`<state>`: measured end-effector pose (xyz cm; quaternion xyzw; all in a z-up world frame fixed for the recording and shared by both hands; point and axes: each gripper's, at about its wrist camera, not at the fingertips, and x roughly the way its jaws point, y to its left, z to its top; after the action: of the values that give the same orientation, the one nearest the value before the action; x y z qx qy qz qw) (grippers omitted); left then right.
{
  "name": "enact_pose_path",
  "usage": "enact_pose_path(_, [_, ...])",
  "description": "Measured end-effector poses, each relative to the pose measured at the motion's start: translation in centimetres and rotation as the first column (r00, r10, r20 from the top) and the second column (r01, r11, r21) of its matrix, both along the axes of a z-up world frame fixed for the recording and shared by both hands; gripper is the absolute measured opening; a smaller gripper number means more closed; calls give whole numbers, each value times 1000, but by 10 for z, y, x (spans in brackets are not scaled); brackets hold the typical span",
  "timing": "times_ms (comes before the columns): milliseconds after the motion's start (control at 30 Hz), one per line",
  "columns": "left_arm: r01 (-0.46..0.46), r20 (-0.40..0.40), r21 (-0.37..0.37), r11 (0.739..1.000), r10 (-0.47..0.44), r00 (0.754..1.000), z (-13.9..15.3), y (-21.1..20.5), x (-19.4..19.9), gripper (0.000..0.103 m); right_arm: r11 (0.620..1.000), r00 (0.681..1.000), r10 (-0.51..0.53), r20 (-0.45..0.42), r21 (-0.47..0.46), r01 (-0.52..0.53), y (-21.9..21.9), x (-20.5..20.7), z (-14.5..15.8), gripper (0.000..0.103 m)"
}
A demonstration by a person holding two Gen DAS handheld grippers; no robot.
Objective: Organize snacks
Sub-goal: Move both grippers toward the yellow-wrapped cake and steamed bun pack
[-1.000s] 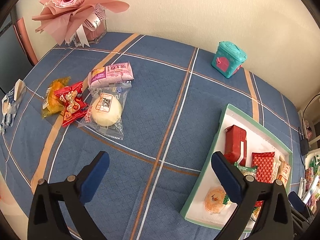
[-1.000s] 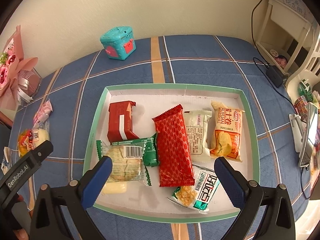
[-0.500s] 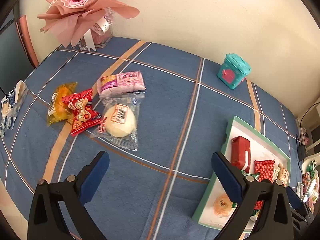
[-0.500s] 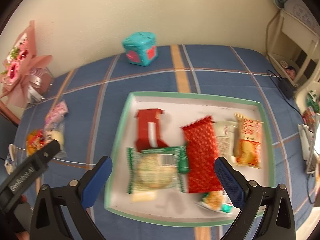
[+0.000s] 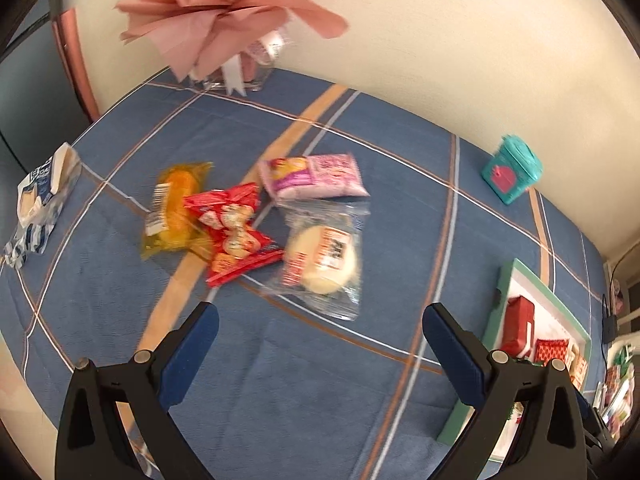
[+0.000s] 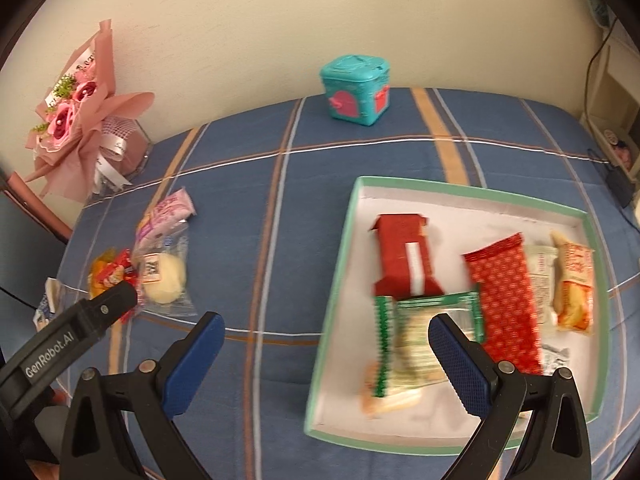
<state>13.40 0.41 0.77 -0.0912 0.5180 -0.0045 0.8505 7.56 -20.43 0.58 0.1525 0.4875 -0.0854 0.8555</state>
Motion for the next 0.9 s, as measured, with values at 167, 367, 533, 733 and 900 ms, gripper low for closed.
enact_pose_path(167, [-64, -36, -40, 997, 62, 997, -3, 35, 8, 102, 999, 999, 35, -7, 3, -35, 19, 9, -2, 103])
enact_pose_path(367, [-33, -42, -65, 997, 31, 999, -4, 71, 34, 101, 993, 992, 117, -41, -23, -118, 47, 33, -7, 103])
enact_pose_path(533, [-36, -78, -85, 996, 29, 996, -10, 112, 61, 100, 985, 984, 172, -46, 17, -172, 69, 61, -8, 103])
enact_pose_path(733, [-51, -119, -69, 996, 43, 992, -24, 148, 86, 95, 968, 966, 249, -69, 47, -246, 106, 98, -20, 103])
enact_pose_path(900, [-40, -142, -69, 997, 30, 989, -38, 155, 101, 85, 960, 955, 278, -102, 53, -274, 130, 119, -36, 101])
